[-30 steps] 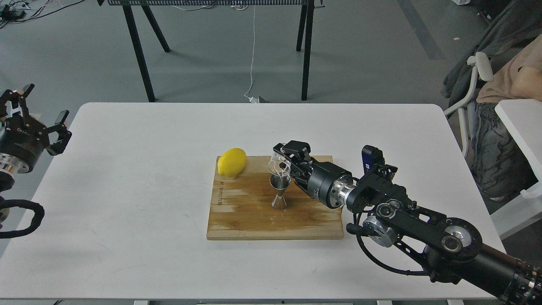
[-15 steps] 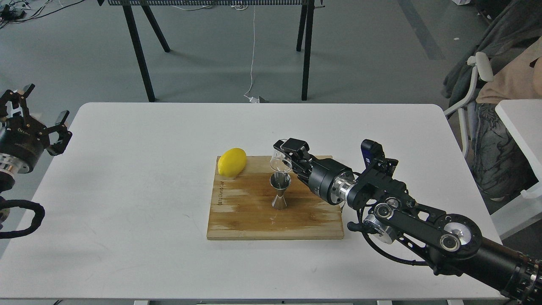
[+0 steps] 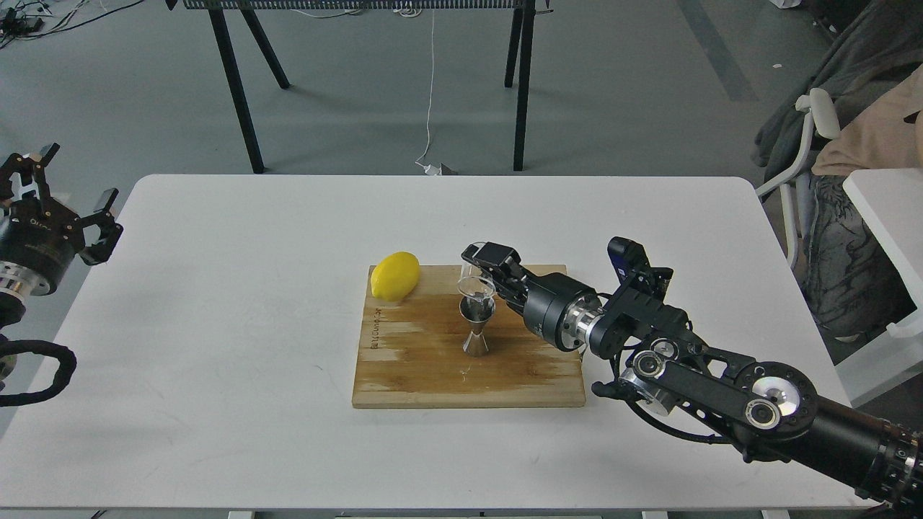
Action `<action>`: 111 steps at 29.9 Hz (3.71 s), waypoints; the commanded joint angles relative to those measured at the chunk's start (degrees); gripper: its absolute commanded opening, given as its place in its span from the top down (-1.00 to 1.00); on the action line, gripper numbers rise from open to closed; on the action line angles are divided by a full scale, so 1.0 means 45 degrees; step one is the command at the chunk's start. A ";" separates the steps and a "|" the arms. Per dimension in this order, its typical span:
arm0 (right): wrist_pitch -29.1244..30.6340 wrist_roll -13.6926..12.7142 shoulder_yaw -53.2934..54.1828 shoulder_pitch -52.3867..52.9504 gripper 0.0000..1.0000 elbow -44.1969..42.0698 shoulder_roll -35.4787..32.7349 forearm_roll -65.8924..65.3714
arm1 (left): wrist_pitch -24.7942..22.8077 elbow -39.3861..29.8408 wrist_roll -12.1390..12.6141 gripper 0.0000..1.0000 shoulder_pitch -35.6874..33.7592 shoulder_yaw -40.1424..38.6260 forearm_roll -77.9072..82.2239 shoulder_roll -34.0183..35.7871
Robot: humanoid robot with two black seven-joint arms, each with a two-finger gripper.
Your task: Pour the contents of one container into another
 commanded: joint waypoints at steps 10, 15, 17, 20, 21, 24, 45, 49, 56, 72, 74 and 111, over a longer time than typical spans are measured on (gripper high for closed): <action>0.0001 0.0137 -0.0630 0.0480 0.28 0.0000 -0.0138 -0.0435 | 0.0000 0.0000 0.0001 -0.71 -0.0009 0.0000 0.0001 0.0000; 0.0001 0.0215 -0.0728 0.0676 0.28 0.0000 -0.0119 -0.0455 | 0.0000 0.0000 0.0001 -0.71 0.0010 0.0000 0.0001 0.0000; 0.0001 0.0215 -0.0748 0.0695 0.28 0.0000 -0.0138 -0.0513 | 0.0000 0.0000 0.0001 -0.71 0.0010 -0.0020 0.0001 0.0020; 0.0001 0.0215 -0.0767 0.0754 0.28 -0.0039 -0.0138 -0.0922 | 0.0000 0.0000 0.0001 -0.71 0.0010 -0.0020 0.0001 0.0000; 0.0001 0.0235 -0.0787 0.0754 0.28 -0.0039 -0.0138 -0.0981 | 0.0000 0.0000 0.0001 -0.71 0.0010 -0.0020 0.0001 0.0020; 0.0001 0.0235 -0.1040 0.0832 0.28 -0.0059 -0.0197 -0.1002 | 0.0000 0.0000 0.0001 -0.71 0.0010 -0.0020 0.0001 0.0000; 0.0001 0.0352 -0.1549 0.1223 0.28 -0.0078 -0.0451 -0.1373 | 0.0000 0.0000 0.0001 -0.71 0.0030 0.0000 -0.0019 0.0000; 0.0001 0.0352 -0.1549 0.1223 0.28 -0.0059 -0.0490 -0.1353 | 0.0000 0.0000 0.0001 -0.71 0.0030 0.0000 0.0001 0.0020; -0.0273 0.0313 -0.1276 0.1164 0.28 0.0214 -0.0451 0.0088 | 0.0000 0.0000 0.0001 -0.71 0.0030 0.0019 0.0001 0.0020; -0.1113 0.0254 0.7233 -0.2718 0.29 0.1641 0.0251 1.1415 | 0.0000 0.0000 0.0001 -0.71 0.0049 0.0039 -0.0019 -0.0019; -0.1152 0.0254 0.8736 -0.3597 0.29 0.1641 0.0408 1.2352 | 0.0000 0.0000 0.0001 -0.71 0.0068 0.0019 0.0001 -0.0019; -0.1230 0.0196 1.3882 -0.7703 0.23 -0.3300 0.1639 1.6323 | 0.0000 -0.0020 0.0001 -0.71 0.0127 0.0039 -0.0019 -0.0136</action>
